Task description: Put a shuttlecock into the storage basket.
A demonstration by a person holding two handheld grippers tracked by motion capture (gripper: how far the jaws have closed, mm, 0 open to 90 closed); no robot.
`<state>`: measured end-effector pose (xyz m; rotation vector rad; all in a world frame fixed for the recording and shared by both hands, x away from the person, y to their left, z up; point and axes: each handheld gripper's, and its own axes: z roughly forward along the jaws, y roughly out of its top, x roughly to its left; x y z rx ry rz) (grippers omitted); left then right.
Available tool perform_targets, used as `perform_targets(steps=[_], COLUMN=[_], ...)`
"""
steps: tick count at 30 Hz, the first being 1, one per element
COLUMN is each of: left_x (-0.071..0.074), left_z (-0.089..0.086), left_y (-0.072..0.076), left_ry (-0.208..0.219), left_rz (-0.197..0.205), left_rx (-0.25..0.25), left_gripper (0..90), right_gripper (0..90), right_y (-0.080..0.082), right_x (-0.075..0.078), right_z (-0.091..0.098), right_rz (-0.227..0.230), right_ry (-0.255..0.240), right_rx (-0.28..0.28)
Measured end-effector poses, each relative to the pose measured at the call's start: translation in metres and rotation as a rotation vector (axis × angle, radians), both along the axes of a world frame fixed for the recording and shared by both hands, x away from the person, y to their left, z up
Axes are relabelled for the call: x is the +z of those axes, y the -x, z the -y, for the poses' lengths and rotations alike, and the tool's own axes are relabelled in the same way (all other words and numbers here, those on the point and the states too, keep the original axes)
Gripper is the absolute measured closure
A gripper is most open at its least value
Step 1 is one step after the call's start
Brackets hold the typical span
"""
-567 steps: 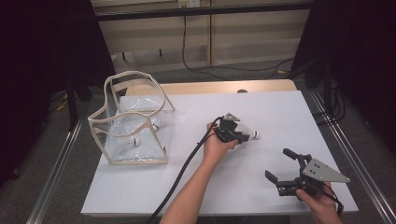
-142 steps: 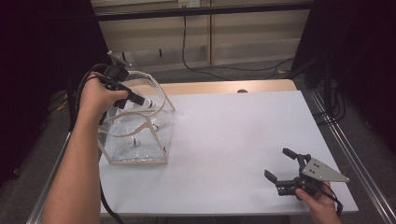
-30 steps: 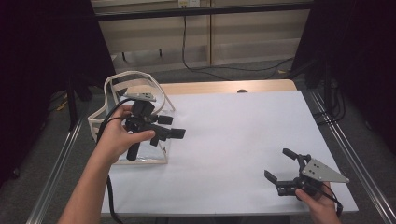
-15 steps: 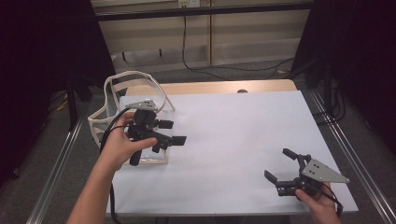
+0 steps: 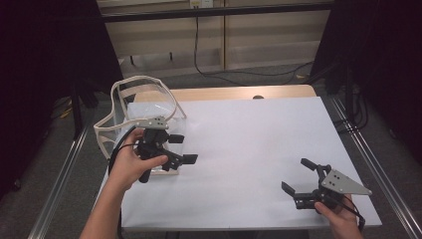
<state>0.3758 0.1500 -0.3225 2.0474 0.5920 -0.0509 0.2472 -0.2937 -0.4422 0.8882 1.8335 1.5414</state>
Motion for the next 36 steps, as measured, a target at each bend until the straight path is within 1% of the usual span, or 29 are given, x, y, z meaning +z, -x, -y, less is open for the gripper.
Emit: perform_targets(steps=[2, 4, 5, 6, 9, 12, 14, 16, 19, 22, 23, 25, 27, 29, 32, 34, 36], left_x=[-0.004, -0.008, -0.01, -0.011, -0.015, -0.018, -0.019, -0.022, -0.026, -0.03, -0.032, -0.035, -0.038, -0.041, -0.044, -0.048, -0.052], left_z=[0.0, 0.0, 0.0, 0.0, -0.001, -0.002, -0.004, -0.006, -0.01, -0.016, -0.018, -0.02, -0.022, -0.025, -0.03, -0.033, -0.035], left_y=[0.001, 0.002, 0.002, 0.003, 0.005, 0.007, 0.008, 0.009, 0.012, 0.013, 0.014, 0.016, 0.017, 0.017, 0.019, 0.021, 0.024], left_ry=[0.004, -0.004, -0.007, -0.005, 0.012, -0.005, 0.007, 0.011, 0.016, 0.034, 0.033, 0.028, 0.027, 0.028, 0.026, 0.036, 0.028], left_rz=[0.005, 0.012, 0.017, 0.02, 0.022, 0.04, 0.041, 0.053, 0.051, 0.049, 0.051, 0.055, 0.048, 0.055, 0.062, 0.065, 0.072], left_rx=[-0.006, -0.023, -0.024, -0.021, -0.019, -0.034, -0.028, -0.031, -0.025, -0.017, -0.013, -0.012, -0.016, -0.004, -0.002, 0.0, 0.0], left_gripper=[6.4, 5.6, 5.4, 5.5, 5.5, 5.1, 4.9, 4.6, 4.6, 4.4, 4.4, 4.4, 4.4, 4.4, 4.5, 4.5, 4.5], right_gripper=[1.0, 1.0, 1.0, 1.0, 1.0, 0.9, 0.9, 1.0, 0.9, 0.9, 0.9, 0.9, 0.9, 0.9, 0.9, 0.9, 0.9], right_y=[0.001, 0.001, 0.0, 0.0, 0.001, 0.001, 0.0, 0.0, 0.001, 0.0, 0.0, 0.001, 0.001, 0.0, 0.0, 0.001, 0.001], right_x=[0.0, 0.0, 0.0, 0.0, 0.0, 0.0, 0.0, 0.0, 0.0, 0.0, 0.0, 0.001, 0.001, 0.0, 0.0, 0.001, 0.0], right_z=[0.0, 0.0, 0.0, 0.0, 0.0, 0.0, 0.0, 0.0, 0.0, 0.001, 0.001, 0.001, 0.001, 0.001, 0.001, 0.001, 0.002], right_rz=[0.004, 0.004, 0.003, -0.004, 0.0, 0.001, -0.006, 0.005, 0.004, -0.005, 0.003, 0.002, 0.002, 0.0, 0.005, 0.005, 0.008], right_ry=[-0.001, -0.001, 0.0, -0.003, -0.005, -0.003, -0.002, -0.001, -0.003, -0.007, -0.006, -0.005, -0.004, -0.004, -0.004, -0.005, -0.005], right_rx=[0.002, 0.001, 0.001, -0.001, -0.004, 0.0, -0.001, 0.0, 0.0, -0.007, -0.005, -0.004, -0.003, -0.006, -0.005, -0.007, -0.008])
